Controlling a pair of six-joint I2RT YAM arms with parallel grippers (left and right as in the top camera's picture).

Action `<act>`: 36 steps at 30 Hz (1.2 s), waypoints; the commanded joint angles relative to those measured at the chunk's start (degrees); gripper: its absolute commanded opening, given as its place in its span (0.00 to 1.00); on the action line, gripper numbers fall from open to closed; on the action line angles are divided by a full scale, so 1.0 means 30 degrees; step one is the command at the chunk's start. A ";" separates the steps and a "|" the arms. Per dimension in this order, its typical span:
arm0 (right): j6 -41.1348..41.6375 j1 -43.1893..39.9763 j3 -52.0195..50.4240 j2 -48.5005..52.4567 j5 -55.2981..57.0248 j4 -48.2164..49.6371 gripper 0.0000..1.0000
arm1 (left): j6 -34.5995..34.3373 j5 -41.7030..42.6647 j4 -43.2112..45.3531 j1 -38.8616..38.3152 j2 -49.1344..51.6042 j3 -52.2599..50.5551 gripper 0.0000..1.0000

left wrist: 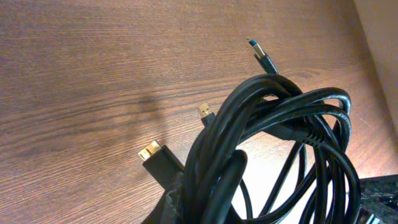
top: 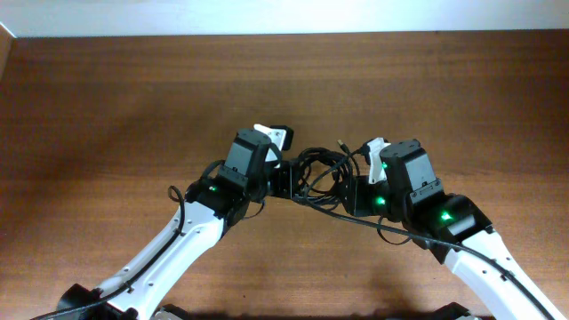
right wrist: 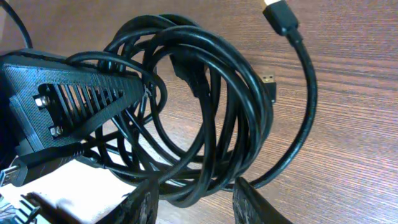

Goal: Untangle cables

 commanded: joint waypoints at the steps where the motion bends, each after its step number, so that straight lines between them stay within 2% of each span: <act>1: -0.0044 0.0109 0.0291 0.0058 -0.0546 0.0284 0.38 | 0.0408 0.0911 0.0182 -0.0007 -0.0015 0.0051 0.00; 13: -0.0044 0.0109 0.0291 0.0058 -0.0539 0.0277 0.37 | 0.1785 0.1413 0.0481 -0.1479 -0.0015 0.0051 0.00; 14: -0.0044 0.0109 0.0291 0.0058 -0.0539 0.0277 0.25 | 0.1778 0.1406 0.0517 -0.1479 -0.0015 0.0051 0.00; 15: -0.0044 0.0109 0.0291 0.0058 -0.0539 0.0277 0.07 | 0.1778 0.1399 0.0561 -0.1479 -0.0015 0.0051 0.00; 16: -0.0044 0.0109 0.0291 0.0058 -0.0539 0.0277 0.04 | 0.1770 0.1297 0.0561 -0.1479 -0.0015 0.0051 0.00; 22: -0.0036 0.0102 0.0291 0.0051 -0.0517 0.0182 0.04 | 0.1588 -0.1909 0.0583 -0.1472 -0.0015 0.0051 0.00; 29: 0.0583 0.0087 0.0291 0.0029 0.0517 -0.0656 0.04 | -0.0066 -0.6273 0.0321 -0.1457 -0.0015 0.0051 0.00; 31: 0.0619 0.0087 0.0291 0.0029 0.0656 -0.0699 0.04 | -0.1370 -0.7657 -0.0044 -0.1457 -0.0015 0.0058 0.00; 34: 0.0903 0.0087 0.0291 0.0036 0.1246 -0.0911 0.04 | -0.1814 -0.7810 -0.0131 -0.1457 -0.0015 0.0051 0.00; 36: 0.1049 0.0087 0.0291 0.0036 0.1821 -0.1115 0.04 | -0.3257 -0.7745 -0.0510 -0.1457 -0.0015 0.0051 0.00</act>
